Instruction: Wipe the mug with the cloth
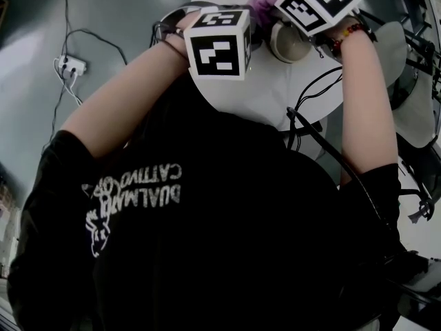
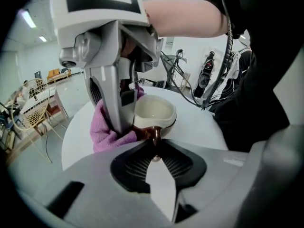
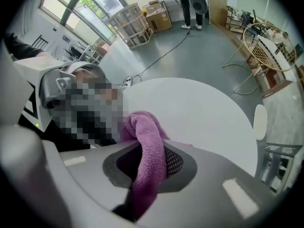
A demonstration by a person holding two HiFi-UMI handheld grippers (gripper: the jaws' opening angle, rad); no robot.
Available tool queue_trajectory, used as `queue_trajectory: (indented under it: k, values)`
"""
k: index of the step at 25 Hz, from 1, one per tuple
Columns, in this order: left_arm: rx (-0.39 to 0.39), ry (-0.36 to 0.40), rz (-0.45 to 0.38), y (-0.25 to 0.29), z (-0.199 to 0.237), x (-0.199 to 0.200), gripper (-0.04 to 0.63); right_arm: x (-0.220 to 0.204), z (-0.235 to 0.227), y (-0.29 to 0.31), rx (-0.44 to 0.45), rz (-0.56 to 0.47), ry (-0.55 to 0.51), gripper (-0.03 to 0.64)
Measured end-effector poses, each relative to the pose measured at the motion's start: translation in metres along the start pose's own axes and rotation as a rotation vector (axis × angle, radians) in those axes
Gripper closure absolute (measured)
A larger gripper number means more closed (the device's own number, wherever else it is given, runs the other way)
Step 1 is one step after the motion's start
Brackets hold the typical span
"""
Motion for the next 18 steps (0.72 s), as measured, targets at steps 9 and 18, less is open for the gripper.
queue_trajectory:
  k: [9,18]
  values:
    - [0.02,-0.016,-0.005,-0.001,-0.002,-0.005,0.523,-0.005,-0.017,0.01,0.134,-0.109,0.268,0.557]
    - [0.029,-0.047,0.027,-0.001,0.008,-0.006,0.518,-0.019,-0.039,0.015,0.232,-0.248,0.545,0.555]
Point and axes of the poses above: the fingertips, and each gripper's own axes: y forward along the fingers, z to its left, x out of its top, the point moved 1 cm from there along -y, backward along the fingers, and after that the axes turned 14 degrees about -x, right-handed, at the moved point
